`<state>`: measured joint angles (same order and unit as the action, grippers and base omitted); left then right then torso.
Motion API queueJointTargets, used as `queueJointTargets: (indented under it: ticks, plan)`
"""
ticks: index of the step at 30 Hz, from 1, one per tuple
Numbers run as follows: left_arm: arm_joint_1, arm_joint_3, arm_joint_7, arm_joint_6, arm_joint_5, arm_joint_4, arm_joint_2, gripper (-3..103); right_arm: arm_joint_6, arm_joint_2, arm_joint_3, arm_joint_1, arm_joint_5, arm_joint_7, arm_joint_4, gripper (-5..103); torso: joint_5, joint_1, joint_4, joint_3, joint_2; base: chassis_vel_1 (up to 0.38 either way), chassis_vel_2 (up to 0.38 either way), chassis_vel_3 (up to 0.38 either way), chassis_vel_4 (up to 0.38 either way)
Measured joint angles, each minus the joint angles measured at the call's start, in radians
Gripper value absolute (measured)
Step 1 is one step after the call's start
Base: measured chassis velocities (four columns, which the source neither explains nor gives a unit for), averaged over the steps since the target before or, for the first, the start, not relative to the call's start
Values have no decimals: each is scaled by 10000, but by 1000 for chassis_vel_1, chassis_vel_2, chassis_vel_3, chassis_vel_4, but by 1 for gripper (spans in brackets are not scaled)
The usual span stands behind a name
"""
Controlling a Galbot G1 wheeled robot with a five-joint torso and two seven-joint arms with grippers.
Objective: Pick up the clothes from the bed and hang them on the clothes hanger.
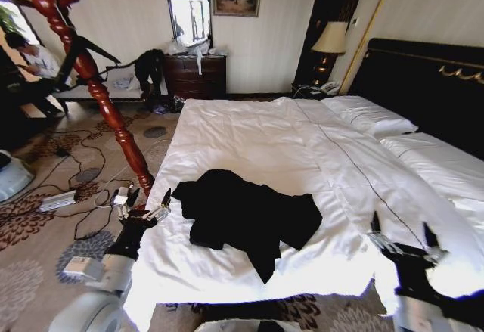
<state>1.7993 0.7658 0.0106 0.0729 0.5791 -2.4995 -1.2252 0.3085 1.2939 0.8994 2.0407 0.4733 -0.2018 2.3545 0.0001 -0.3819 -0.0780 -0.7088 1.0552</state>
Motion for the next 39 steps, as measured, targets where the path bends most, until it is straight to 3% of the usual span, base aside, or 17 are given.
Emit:
queueJointTargets:
  ticks: [2, 3, 6, 8, 17, 21, 23, 25, 26, 27, 30, 34, 35, 38, 39]
  plan:
    - [-20, -78, -125, -158, -157, 9, -130, 100, -635, -171, -152, -95, 450, 134, 156, 100, -1, -1, 0, 0, 0, 0, 0, 0, 0]
    - [-38, -160, -157, -323, -425, 116, -222, 100, -825, -255, -340, -250, 506, -182, 202, 100, -3, 0, 0, 0, 1, 0, 0, 0, 0]
    - [-52, -273, -181, -624, -1068, 455, -442, 100, -934, -249, -651, -483, 395, -685, 244, 100, -1, 0, 7, -1, -1, 0, 0, 0, 0]
    - [-6, -275, -208, -568, -935, 303, -594, 100, -1023, -143, -889, -476, 407, -777, 649, 100, -6, -1, -1, -1, -1, 0, 0, 0, 0]
    - [47, -226, -198, -658, -944, 460, -946, 100, -817, -165, -1164, -504, 68, -721, 177, 100, 0, -1, 1, -1, 0, 0, 0, 0, 0]
    - [157, -210, -181, -664, -966, 307, -1138, 100, -524, -343, -1374, -491, 387, -204, 167, 100, -2, 0, 0, 0, 0, 0, 0, 0, 0]
    - [221, -130, -162, -665, -957, 197, -1177, 100, -383, -941, -1434, -429, 672, 139, 79, 100, 3, 0, -2, 0, -1, 0, 0, 0, 0]
    - [285, -64, -144, -665, -949, 91, -1203, 100, -444, -1999, -1378, -327, 850, 178, 36, 100, 3, 1, -3, 0, 0, 0, 0, 0, 0]
    - [285, -64, -144, -665, -949, 91, -1203, 100, -444, -1999, -1378, -327, 850, 178, 36, 100, 3, 1, -3, 0, 0, 0, 0, 0, 0]
    - [328, -31, -137, -666, -949, 32, -1226, 100, -607, -2679, -1275, -242, 911, 69, 1, 100, -3, 1, 8, 0, -1, 0, 0, 0, 0]
    - [461, -1, 230, -696, -1193, 30, -1352, 100, -1097, -4267, -985, -29, 1133, -262, -162, 100, 1, 0, 0, -1, -1, 0, 0, 0, 0]
    - [572, -3, 653, -738, -1435, 386, -1501, 100, -1222, -5326, -929, -73, 1320, -235, -516, 100, 1, 1, 2, 0, 0, 0, 0, 0, 0]
    - [572, -3, 653, -738, -1435, 386, -1501, 100, -1222, -5326, -929, -73, 1320, -235, -516, 100, 1, 1, 2, 0, 0, 0, 0, 0, 0]
    - [493, -3, 814, -1134, -1811, 1170, -1742, 100, -1170, -6892, -1266, -328, 2066, 114, -1181, 100, 2, 0, -1, 0, -1, 0, 0, 0, 0]
    - [493, -3, 814, -1134, -1811, 1170, -1742, 100, -1170, -6892, -1266, -328, 2066, 114, -1181, 100, 2, 0, -1, 0, -1, 0, 0, 0, 0]
